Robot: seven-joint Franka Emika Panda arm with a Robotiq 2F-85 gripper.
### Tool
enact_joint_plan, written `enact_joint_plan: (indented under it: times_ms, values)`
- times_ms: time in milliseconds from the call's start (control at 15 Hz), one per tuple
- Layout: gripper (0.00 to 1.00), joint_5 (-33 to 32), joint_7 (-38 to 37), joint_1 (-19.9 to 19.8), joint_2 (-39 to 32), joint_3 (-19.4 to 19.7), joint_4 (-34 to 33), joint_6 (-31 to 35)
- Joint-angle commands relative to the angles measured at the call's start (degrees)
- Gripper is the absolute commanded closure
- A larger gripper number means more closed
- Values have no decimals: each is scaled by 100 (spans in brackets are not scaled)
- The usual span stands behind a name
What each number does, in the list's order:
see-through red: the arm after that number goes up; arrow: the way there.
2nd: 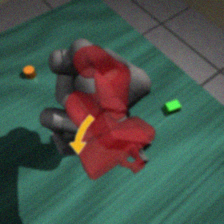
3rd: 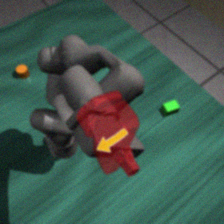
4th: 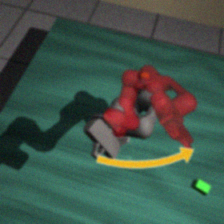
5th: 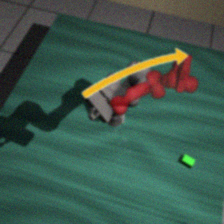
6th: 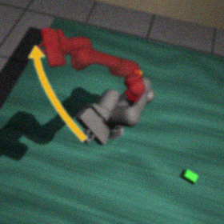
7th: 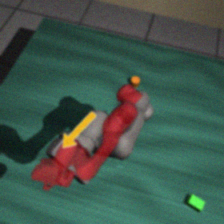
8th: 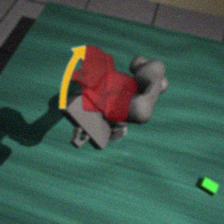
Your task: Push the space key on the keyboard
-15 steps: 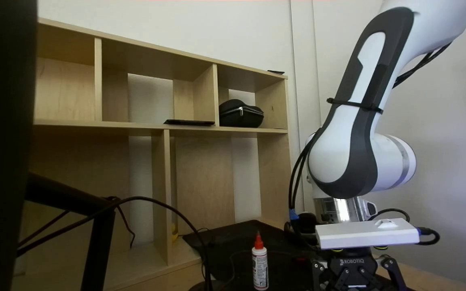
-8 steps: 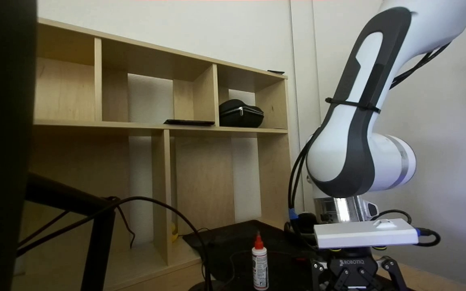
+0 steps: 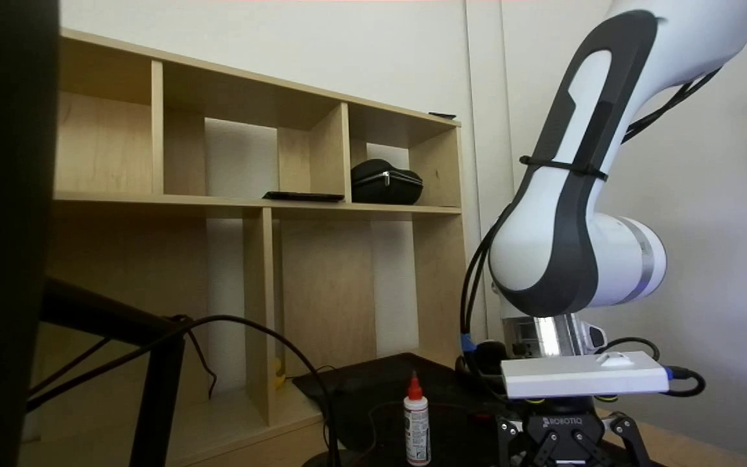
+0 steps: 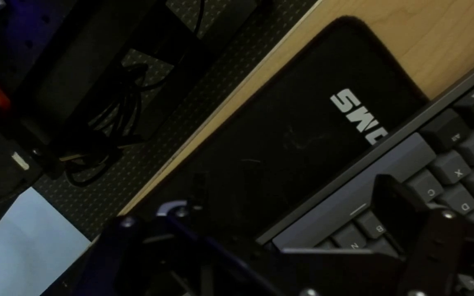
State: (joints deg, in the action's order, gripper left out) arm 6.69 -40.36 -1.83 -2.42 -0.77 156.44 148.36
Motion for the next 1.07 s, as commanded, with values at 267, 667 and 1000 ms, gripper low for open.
enact_joint_plan:
  times_ms: [267, 667, 1000]
  values:
    - [0, 49, 104, -137, 832, 269, -286, -1489]
    - [0, 6, 7, -166, 951, 265, -330, -1669]
    - [0, 357, 158, -119, 956, 287, -328, -1710]
